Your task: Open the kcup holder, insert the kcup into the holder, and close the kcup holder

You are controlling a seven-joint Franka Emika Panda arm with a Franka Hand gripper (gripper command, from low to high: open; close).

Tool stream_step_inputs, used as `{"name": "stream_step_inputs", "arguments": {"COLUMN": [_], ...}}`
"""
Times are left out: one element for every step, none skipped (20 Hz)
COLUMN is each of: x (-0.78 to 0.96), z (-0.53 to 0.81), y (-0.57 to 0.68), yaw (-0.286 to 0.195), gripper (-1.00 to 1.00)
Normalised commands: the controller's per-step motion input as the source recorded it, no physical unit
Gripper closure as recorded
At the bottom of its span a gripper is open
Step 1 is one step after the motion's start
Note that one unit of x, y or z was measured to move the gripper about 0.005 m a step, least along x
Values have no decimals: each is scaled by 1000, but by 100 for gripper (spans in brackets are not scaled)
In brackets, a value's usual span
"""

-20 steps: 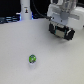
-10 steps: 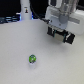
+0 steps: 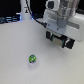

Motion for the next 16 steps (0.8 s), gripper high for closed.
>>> {"name": "stream_step_inputs", "arguments": {"x": [351,400,409,403,391,385,402,389,379,366,357,379,359,337,296,271], "z": [237,257,275,294,278,250,241,228,211,183,176,149,124,82,83,83], "y": [-174,-401,-411,-408,-470,-501,-533,-561,-581,-584,-697,-683,-666,-624,-588,-573], "yaw": [-98,-156,-151,-152,-166,-174,-178,-189,-195,-202,-160,-175,-191,-204,-213,-218], "gripper": [-100,-100,-100,-100,-100,-100,-100,-100,-100,-100,-100,-100,-100,-100,-100,-100]}}
